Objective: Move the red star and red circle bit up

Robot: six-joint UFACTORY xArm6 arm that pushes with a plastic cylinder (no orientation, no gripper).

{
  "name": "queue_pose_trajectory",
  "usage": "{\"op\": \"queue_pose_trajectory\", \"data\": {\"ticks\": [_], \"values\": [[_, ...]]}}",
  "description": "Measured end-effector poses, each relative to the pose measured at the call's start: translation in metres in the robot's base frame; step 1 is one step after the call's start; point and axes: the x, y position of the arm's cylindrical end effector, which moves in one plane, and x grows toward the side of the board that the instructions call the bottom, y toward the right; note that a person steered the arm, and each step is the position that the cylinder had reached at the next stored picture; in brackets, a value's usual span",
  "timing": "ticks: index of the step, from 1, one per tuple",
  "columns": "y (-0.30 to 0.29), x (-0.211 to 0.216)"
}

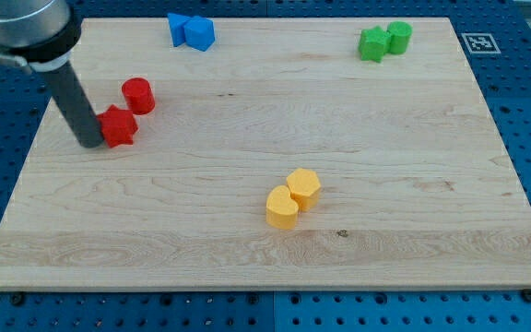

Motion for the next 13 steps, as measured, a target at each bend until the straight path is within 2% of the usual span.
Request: {"op": "queue_pose_trajectory", "data": {"ticks": [1, 3, 4, 6, 7, 12, 13], "values": [[0.005, -0.028], [-0.003, -0.039], [-0.029, -0.025], [0.009, 0.071], [0.01, 0.113], [-0.001, 0.113], [-0.001, 0.101]]}}
